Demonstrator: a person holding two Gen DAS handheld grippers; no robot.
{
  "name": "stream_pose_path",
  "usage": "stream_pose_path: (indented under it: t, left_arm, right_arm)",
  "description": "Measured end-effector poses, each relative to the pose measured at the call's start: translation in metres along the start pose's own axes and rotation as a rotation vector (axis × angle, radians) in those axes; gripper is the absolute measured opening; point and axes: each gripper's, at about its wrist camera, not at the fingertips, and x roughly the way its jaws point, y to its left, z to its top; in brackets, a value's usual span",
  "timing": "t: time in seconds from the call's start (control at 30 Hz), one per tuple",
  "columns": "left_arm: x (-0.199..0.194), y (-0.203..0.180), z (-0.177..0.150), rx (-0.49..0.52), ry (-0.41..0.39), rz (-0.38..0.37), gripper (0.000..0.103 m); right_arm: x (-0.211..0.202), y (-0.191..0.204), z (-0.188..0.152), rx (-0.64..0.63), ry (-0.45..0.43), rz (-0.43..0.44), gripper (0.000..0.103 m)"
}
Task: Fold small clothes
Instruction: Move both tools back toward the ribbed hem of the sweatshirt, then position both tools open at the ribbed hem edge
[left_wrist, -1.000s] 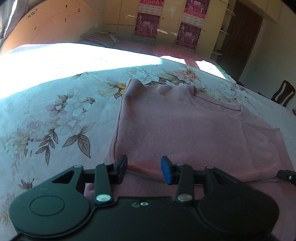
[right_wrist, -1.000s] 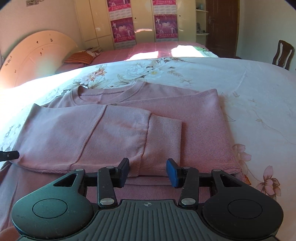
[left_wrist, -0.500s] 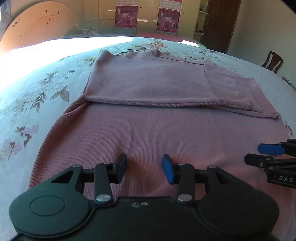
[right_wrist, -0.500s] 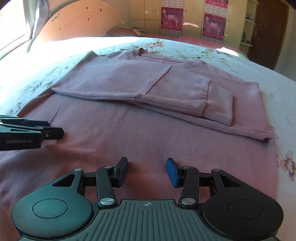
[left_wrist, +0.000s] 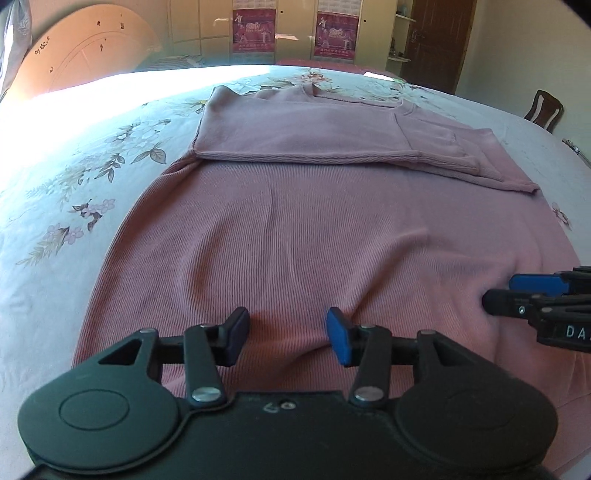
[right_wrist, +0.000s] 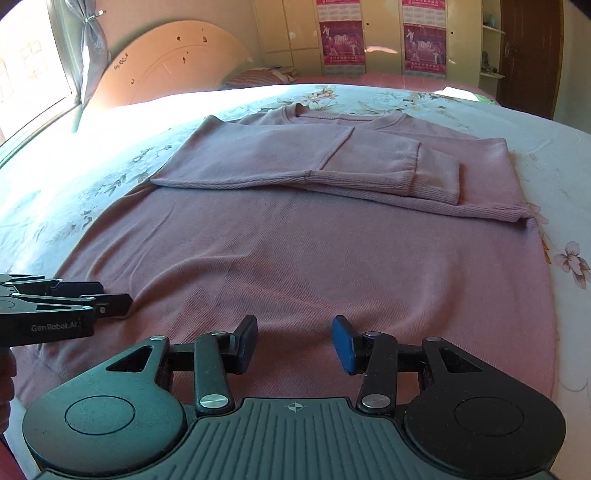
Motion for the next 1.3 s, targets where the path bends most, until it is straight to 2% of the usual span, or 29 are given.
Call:
stream_pose_path:
  t: [0.17, 0.3, 0.4, 0.53, 0.63, 0.7, 0.77, 0.87, 1.0, 1.1, 1.17, 1.23, 1.3]
  left_arm:
    - [-0.015, 0.029, -0.014, 0.002, 0.013, -0.048, 0.050]
    - [-0.029, 0.046, -0.034, 0.040, -0.004, -0.055, 0.050]
    - [-0.039, 0.050, -0.039, 0.042, 0.004, -0.070, 0.048]
    - [-0.056, 0.041, -0.041, 0.076, -0.017, -0.146, 0.049]
    - [-0.055, 0.029, -0.042, 0.086, -0.019, -0.194, 0.049]
    - [-0.046, 0.021, -0.045, 0.086, 0.001, -0.227, 0.050]
    - [-0.042, 0.017, -0.049, 0.092, 0.009, -0.220, 0.050]
    - [-0.046, 0.019, -0.052, 0.086, 0.054, -0.267, 0.048]
    - [-0.056, 0.015, -0.063, 0.165, 0.043, -0.262, 0.048]
    - [-0.060, 0.021, -0.062, 0.120, 0.042, -0.266, 0.049]
    - [-0.064, 0.023, -0.059, 0.084, 0.032, -0.242, 0.050]
    - [-0.067, 0.024, -0.055, 0.069, 0.021, -0.208, 0.058]
    - [-0.070, 0.024, -0.049, 0.066, -0.003, -0.157, 0.072]
  right_arm:
    - [-0.019, 0.011, -0.037, -0.046, 0.022, -0.128, 0.045]
    - [-0.039, 0.004, -0.056, 0.003, 0.033, -0.211, 0.045]
    - [-0.049, 0.008, -0.062, 0.043, 0.044, -0.240, 0.045]
    - [-0.066, 0.031, -0.053, 0.080, -0.016, -0.155, 0.045]
    - [-0.057, 0.057, -0.047, 0.058, -0.020, -0.121, 0.045]
    - [-0.043, 0.068, -0.048, 0.047, 0.004, -0.117, 0.045]
    - [-0.034, 0.072, -0.055, 0.042, 0.046, -0.119, 0.045]
    - [-0.038, 0.072, -0.057, -0.023, 0.121, -0.097, 0.045]
    - [-0.047, 0.066, -0.067, -0.048, 0.164, -0.077, 0.045]
    - [-0.054, 0.068, -0.076, -0.034, 0.148, -0.076, 0.045]
    - [-0.061, 0.067, -0.077, -0.013, 0.115, -0.068, 0.045]
    - [-0.071, 0.062, -0.073, 0.046, 0.055, -0.066, 0.045]
    - [-0.078, 0.055, -0.071, 0.101, 0.002, -0.102, 0.045]
